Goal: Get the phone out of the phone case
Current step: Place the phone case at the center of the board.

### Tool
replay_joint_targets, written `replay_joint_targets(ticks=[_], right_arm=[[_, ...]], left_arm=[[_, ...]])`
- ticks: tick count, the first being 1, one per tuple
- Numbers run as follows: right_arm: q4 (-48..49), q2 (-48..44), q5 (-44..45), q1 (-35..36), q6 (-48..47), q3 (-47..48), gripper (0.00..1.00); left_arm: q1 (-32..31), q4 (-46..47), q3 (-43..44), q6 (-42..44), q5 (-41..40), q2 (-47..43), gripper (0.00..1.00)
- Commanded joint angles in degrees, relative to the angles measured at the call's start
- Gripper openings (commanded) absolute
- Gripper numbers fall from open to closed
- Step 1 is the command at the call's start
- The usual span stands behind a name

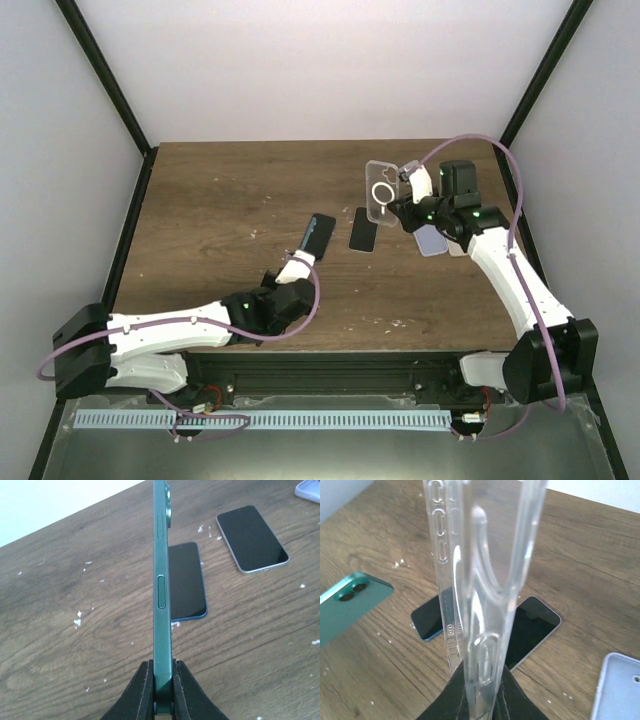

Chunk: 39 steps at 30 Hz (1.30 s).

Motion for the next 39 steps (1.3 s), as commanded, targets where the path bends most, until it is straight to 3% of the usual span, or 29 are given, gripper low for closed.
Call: replay_joint_targets(ticks=[1, 13, 21, 39], right_arm=[[-13.83, 3.42, 4.67, -0.39, -8.89, 6.48, 0.01], [-36.09, 27.52, -6.30, -5.90, -10.13, 18.28, 0.01], [-37.05, 36.14, -7.01, -11.59, -10.29, 19.74, 0.01], [-32.52, 45.27, 8.89, -18.71, -6.91, 30.35, 0.01]], left_arm=[[-0.31, 2.76, -3.06, -3.42, -1.62, -3.39, 0.00], [-1.00, 6.62, -8.98, -5.36, 0.30, -6.45, 0.00], [-1.62, 7.03, -10.23, -6.21, 0.56, -6.79, 0.00], [-2.33, 8.20, -10.04, -7.64, 2.44, -3.94, 0.00]])
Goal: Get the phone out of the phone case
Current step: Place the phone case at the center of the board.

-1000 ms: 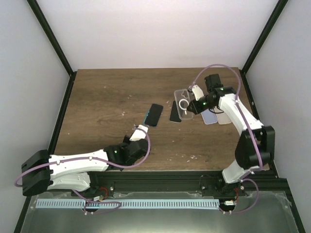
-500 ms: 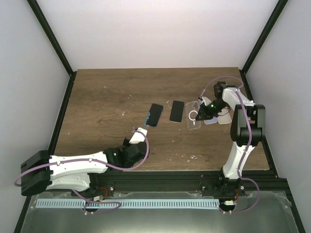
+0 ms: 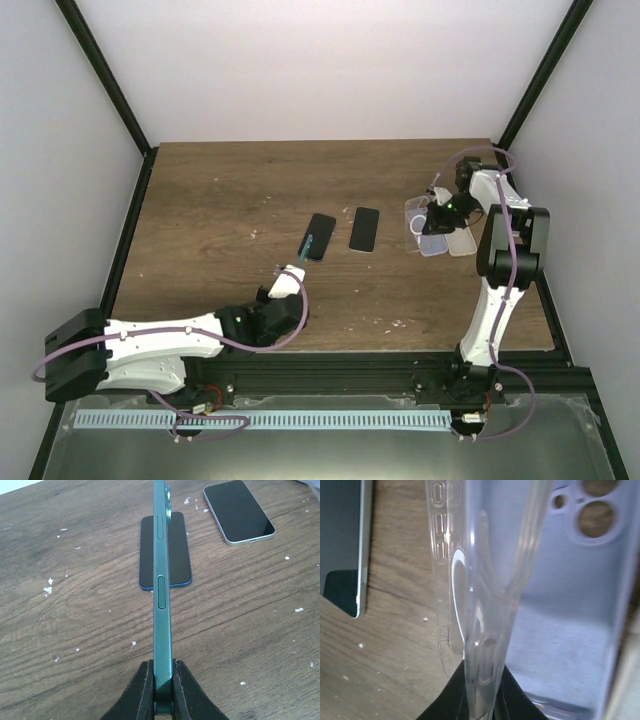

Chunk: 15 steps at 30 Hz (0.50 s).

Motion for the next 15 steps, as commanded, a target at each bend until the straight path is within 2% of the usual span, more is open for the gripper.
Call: replay_joint_targets(ticks=[1, 3, 5, 8, 15], right_arm=[[1.42, 0.95, 4.52, -2.13, -0.18, 3.36, 0.01], [0.76, 0.15, 1.51, -2.19, -1.08, 3.50, 0.01], [-1.02, -0.49, -6.67, -2.10, -3.20, 3.36, 0.01], [-4.97, 0.39, -14.39, -1.81, -5.66, 3.27, 0.01], [-6.08, 1.44, -17.06, 0.22, -7.10, -2.34, 0.01]], left_arm=[[-0.39, 3.10, 0.84, -0.58, -1.29, 1.31, 0.00], [-0.36, 2.84, 1.14, 0.16, -1.85, 1.73, 0.00], [-0.36, 3.34, 1.15, 1.97, -2.66, 1.84, 0.00], [-0.01, 3.32, 1.65, 4.92, -5.51, 2.00, 0.00], [7.27, 3.99, 2.18, 9.17, -5.47, 2.16, 0.00]])
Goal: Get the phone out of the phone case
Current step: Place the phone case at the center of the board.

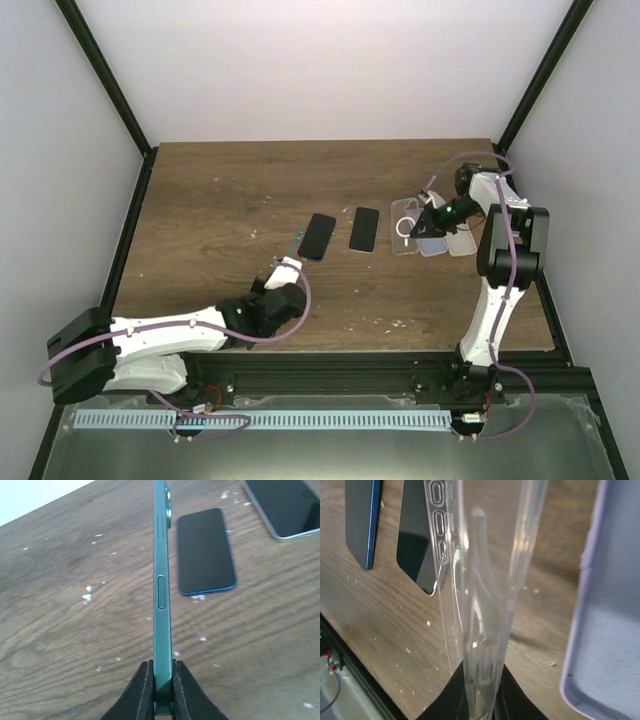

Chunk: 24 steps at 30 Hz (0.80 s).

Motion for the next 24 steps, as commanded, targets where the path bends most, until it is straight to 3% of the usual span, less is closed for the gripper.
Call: replay_joint_targets(ticks=[1, 8, 11, 15, 18, 24], right_arm=[[-2.06, 1.41, -4.13, 1.24, -1.57, -3.18, 0.01], [-0.65, 3.44, -4.97, 3.03, -0.07, -6.06, 0.03], [1.60, 3.71, -1.89, 3.32, 2.04, -5.89, 0.25], [2.19, 1.18, 4.77, 2.42, 2.49, -2.87, 0.41], [3.12, -2.68, 7.09, 1.11, 2.45, -2.67, 0.43], [5.57, -10.01, 2.08, 0.69, 0.38, -9.49, 0.45]], left_arm=[[5.28, 3.41, 1.94, 3.14, -3.35, 0.12, 0.00], [12.23, 4.98, 2.10, 3.32, -2.36, 3.92, 0.00], [12.51, 5.98, 2.29, 3.47, -1.62, 6.05, 0.00], [12.51, 6.99, 3.08, 5.34, -0.91, 8.77, 0.00], [12.51, 8.97, 3.61, 9.81, -0.20, 11.59, 0.00], [12.95, 5.35, 10.33, 11.54, -0.18, 21.90, 0.00]])
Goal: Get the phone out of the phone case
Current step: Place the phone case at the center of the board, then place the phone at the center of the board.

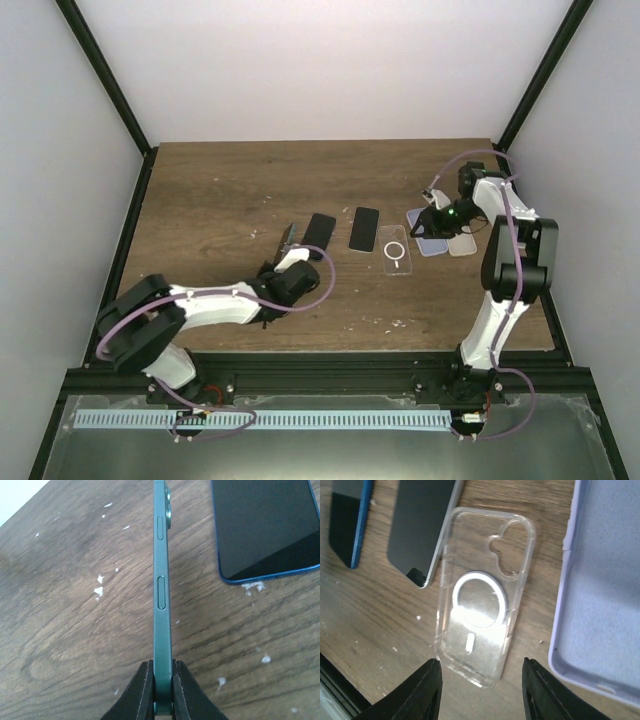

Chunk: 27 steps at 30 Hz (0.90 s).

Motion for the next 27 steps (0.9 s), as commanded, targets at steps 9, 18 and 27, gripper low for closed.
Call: replay_joint_targets(ticks=[9, 18, 27], right_arm=[[2.80, -7.86, -4.68, -0.33, -2.55, -6.16, 0.45], [3.33, -7.45, -6.42, -0.32, -2.58, -7.08, 0.45], [4.53, -11.40, -9.04, -0.32, -3.67, -6.97, 0.45]], left_arm=[[0.29, -16.14, 19.81, -5.76, -7.13, 24.96, 0.02], [0.26, -15.18, 17.49, -9.19, -5.14, 25.45, 0.38], [-0.77, -15.45, 16.50, -10.74, -1.96, 18.64, 0.56]])
